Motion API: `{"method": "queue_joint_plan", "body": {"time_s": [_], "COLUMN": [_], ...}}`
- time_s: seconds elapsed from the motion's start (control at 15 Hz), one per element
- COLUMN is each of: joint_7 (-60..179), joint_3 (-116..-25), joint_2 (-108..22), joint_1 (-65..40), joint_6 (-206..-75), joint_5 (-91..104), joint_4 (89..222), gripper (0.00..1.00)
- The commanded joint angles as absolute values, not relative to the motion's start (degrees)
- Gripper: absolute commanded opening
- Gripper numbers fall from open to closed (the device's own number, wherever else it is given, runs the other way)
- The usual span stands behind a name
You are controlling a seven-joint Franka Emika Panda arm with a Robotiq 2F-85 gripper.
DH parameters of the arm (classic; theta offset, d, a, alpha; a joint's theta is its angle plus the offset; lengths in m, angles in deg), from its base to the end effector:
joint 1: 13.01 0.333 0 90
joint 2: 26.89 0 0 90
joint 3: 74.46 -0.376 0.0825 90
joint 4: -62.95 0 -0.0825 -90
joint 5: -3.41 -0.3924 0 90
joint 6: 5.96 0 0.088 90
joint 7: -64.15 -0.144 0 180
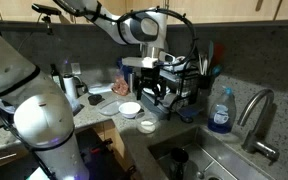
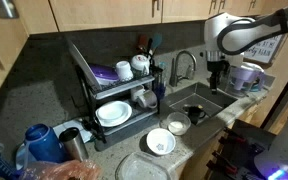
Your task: Pour the contents in the clear bowl into the white bowl
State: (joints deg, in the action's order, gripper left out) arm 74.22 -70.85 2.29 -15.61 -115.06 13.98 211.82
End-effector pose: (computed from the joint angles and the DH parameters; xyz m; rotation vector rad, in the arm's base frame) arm 0.3276 -0.0555 0.4218 3.0064 0.2333 -0.3044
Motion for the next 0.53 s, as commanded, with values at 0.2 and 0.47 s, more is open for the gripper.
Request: {"method": "queue_joint_plan", "body": {"time_s": [0.2,0.47], "joint_7": [74.1,70.8], "joint_3": [-70.7,-72.0], "joint_2": [2.3,-1.8], "joint_1": [-15.4,-14.8], "joint_6": [-115.0,-116.1], "joint_5": [14.0,13.4], "joint_4": [211.8,211.5], "gripper": [1.00,1.00]}}
